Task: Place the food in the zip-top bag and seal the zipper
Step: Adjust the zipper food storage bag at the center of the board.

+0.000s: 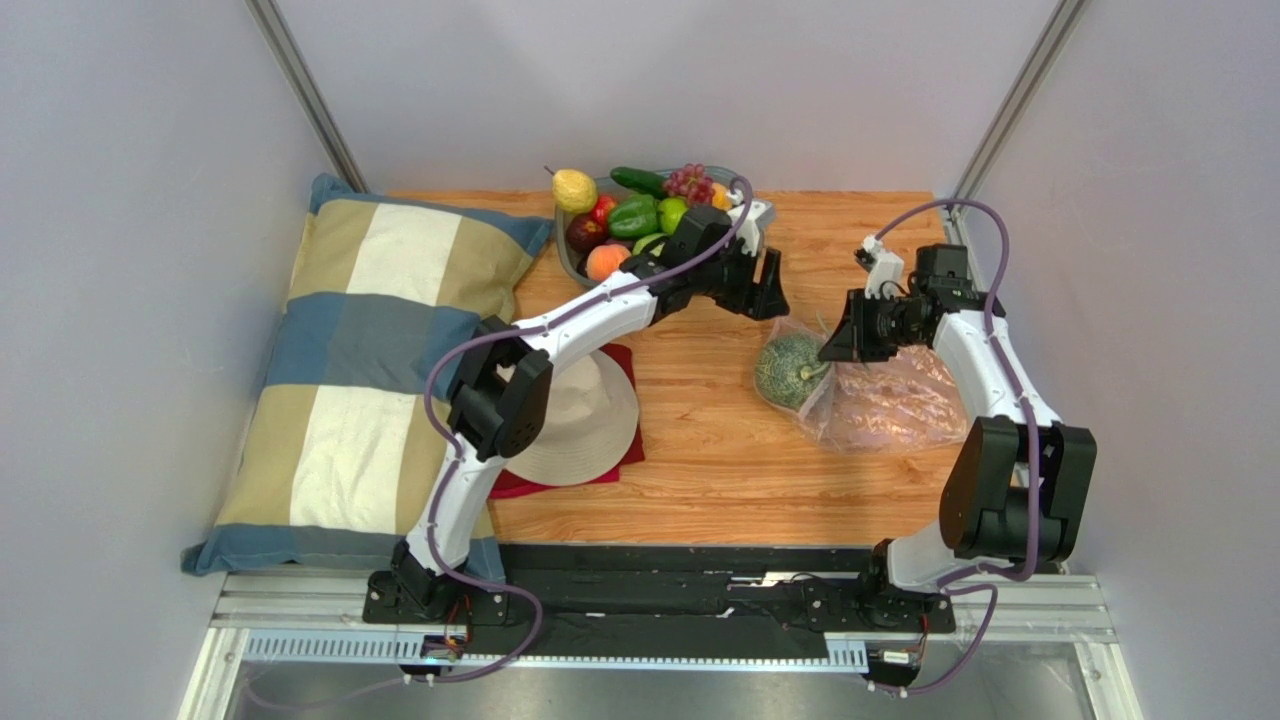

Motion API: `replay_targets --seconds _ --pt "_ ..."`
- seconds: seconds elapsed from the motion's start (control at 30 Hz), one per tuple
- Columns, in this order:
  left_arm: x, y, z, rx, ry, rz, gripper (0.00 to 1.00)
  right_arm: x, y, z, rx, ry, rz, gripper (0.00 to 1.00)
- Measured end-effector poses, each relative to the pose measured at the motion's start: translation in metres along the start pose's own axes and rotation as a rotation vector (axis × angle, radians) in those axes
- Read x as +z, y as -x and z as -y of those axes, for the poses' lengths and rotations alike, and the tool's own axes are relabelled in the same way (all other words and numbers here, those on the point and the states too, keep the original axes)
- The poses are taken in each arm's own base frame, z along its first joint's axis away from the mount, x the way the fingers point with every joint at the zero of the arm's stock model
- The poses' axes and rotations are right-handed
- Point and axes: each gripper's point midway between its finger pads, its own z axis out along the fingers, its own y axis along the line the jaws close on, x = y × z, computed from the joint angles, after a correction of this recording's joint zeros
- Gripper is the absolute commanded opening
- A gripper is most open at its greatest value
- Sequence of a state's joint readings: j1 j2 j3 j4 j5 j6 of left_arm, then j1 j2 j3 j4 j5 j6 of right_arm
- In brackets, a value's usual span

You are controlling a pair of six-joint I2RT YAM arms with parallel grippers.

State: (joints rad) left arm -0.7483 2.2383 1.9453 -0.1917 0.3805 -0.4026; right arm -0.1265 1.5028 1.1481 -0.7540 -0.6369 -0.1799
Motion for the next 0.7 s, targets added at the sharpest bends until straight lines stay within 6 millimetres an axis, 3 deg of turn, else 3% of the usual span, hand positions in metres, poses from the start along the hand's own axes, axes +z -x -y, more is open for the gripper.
replay_targets --seconds 0.23,0.33,0.47,0.7 --pt "0.033 -0.028 0.003 0.012 0.039 -0.028 0.58 0.001 -0.018 0.012 -0.033 -0.049 -0.059 0.00" --pt "0.038 -0.029 -0.001 0.016 0.067 -0.016 0.57 0.001 -0.019 0.014 -0.042 -0.058 -0.064 0.00" --pt "0.038 -0.033 -0.016 -0.002 0.107 -0.005 0.57 0.001 -0.020 0.016 -0.045 -0.070 -0.071 0.00" --pt "0.036 -0.066 -0.055 -0.077 0.162 -0.044 0.55 -0.002 -0.021 0.014 -0.040 -0.069 -0.078 0.00"
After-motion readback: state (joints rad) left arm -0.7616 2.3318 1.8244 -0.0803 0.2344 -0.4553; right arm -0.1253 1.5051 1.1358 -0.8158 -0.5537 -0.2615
